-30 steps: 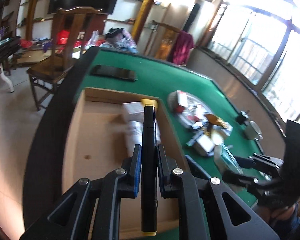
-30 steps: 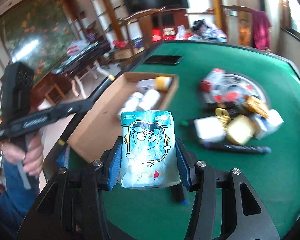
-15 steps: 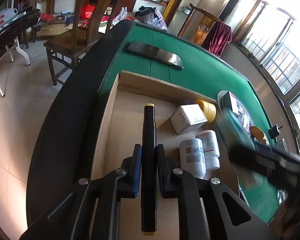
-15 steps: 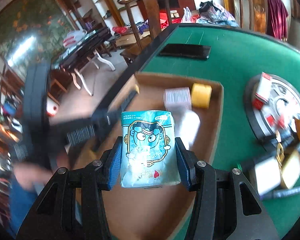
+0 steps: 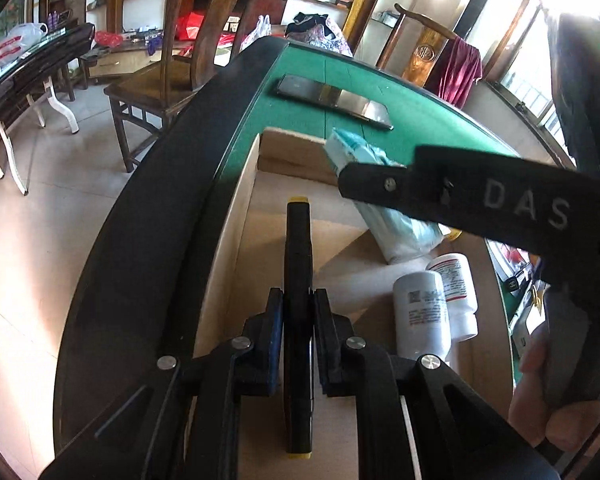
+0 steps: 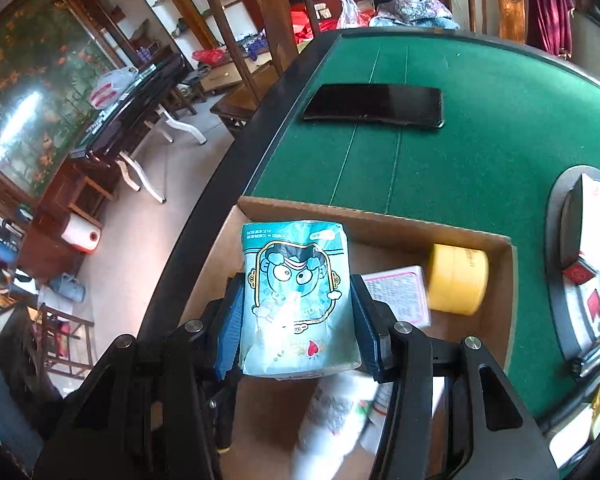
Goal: Organize objects
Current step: 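Open both grippers to drop the black marker and blue snack bag into the tray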
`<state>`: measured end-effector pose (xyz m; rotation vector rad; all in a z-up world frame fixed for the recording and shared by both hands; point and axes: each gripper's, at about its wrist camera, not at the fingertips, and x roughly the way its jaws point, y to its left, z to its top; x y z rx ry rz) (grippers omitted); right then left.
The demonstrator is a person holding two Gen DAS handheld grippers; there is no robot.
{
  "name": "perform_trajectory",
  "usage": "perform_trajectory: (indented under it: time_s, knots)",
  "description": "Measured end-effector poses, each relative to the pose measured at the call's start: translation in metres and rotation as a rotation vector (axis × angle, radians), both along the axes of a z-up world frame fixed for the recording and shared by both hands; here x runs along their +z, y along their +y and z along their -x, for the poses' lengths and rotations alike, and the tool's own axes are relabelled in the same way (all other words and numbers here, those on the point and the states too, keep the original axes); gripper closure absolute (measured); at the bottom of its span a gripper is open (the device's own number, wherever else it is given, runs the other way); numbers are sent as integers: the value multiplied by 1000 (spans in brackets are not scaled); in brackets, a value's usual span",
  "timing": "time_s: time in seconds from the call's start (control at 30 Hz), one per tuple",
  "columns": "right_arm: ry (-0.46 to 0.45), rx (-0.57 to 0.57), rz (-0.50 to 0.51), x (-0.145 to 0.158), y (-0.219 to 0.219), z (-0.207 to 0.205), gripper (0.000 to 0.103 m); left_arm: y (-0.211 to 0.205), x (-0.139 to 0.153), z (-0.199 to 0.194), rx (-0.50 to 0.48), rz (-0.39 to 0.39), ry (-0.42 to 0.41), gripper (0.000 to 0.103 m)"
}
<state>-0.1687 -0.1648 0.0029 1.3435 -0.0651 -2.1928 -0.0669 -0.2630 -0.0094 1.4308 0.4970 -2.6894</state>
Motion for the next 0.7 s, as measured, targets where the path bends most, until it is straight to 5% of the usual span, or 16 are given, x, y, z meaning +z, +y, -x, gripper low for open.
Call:
perform_trajectory:
  time_s: [0.7]
  knots:
    - [14, -3, -32, -1, -6, 0, 51, -1, 6, -5, 26, -47, 18, 89]
